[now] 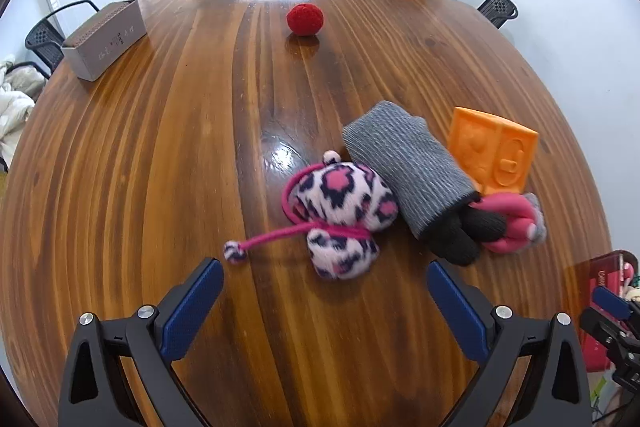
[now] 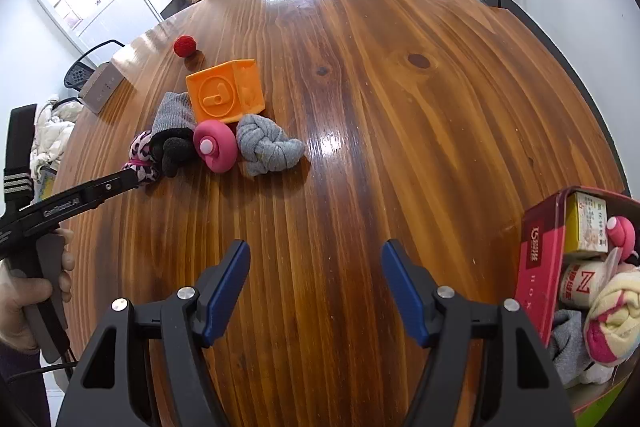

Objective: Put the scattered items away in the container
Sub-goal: 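Grasp the pink leopard plush with the left tool while the right tool grasps the grey knotted cloth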

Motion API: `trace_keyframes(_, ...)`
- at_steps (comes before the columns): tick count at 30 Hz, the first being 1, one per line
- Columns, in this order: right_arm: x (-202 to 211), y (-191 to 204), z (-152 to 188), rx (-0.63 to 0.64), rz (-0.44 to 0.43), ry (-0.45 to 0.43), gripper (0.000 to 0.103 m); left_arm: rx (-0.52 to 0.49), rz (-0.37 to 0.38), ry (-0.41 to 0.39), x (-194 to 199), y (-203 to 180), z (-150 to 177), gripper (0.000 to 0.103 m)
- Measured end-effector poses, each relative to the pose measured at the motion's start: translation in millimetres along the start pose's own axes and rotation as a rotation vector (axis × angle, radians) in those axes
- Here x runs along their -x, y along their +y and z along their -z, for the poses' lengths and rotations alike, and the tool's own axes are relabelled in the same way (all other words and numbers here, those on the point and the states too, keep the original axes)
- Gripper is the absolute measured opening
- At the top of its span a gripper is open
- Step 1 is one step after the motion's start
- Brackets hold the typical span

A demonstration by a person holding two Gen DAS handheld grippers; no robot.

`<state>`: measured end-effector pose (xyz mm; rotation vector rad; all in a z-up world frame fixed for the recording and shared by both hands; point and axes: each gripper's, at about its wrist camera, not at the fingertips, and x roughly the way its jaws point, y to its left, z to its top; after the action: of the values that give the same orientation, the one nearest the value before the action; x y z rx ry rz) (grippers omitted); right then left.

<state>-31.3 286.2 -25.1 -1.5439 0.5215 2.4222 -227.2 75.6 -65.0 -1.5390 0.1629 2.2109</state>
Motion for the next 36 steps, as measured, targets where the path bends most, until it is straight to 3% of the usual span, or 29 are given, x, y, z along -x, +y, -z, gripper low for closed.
trace_keyframes(7,-10.4,8.1,-12.9,0.017,0.025,0.000,0.072,-0.020,-0.018,-0.010,-14.8,-0.1,-16.5,0.099)
trace_keyframes(13,-21.9,15.2,-20.6,0.055,0.029,-0.003,0.072,-0.022,0.008,-0.001,-31.3,-0.1,-23.3,0.098)
trace_keyframes(15,-27.0,19.8,-23.9,0.083,0.035,-0.008,0.072,-0.034,0.001,-0.035,-31.2,-1.2,-23.9,0.091)
trace_keyframes(19,-39.0,27.9,-29.6,0.137,0.027,-0.006,0.072,-0.056,0.006,-0.059,-28.4,-3.4,-25.4,0.060)
trace_keyframes(20,-40.9,29.2,-30.9,0.146,0.025,-0.006,0.072,-0.055,0.015,-0.059,-26.9,-2.9,-25.2,0.057)
trace_keyframes(28,-60.0,46.9,-52.5,0.275,0.051,-0.046,0.072,0.024,0.052,-0.097,-0.3,11.2,-12.3,0.057)
trace_keyframes(33,-75.6,52.9,-63.6,0.284,0.026,-0.030,0.072,0.071,0.071,-0.101,21.4,12.1,-2.8,0.057)
trace_keyframes(34,-77.9,53.1,-64.6,0.282,0.019,-0.025,0.071,0.079,0.074,-0.100,25.3,12.8,0.6,0.057)
trace_keyframes(36,-81.2,53.9,-64.6,0.276,0.003,-0.013,0.049,0.087,0.079,-0.101,33.3,13.8,7.4,0.057)
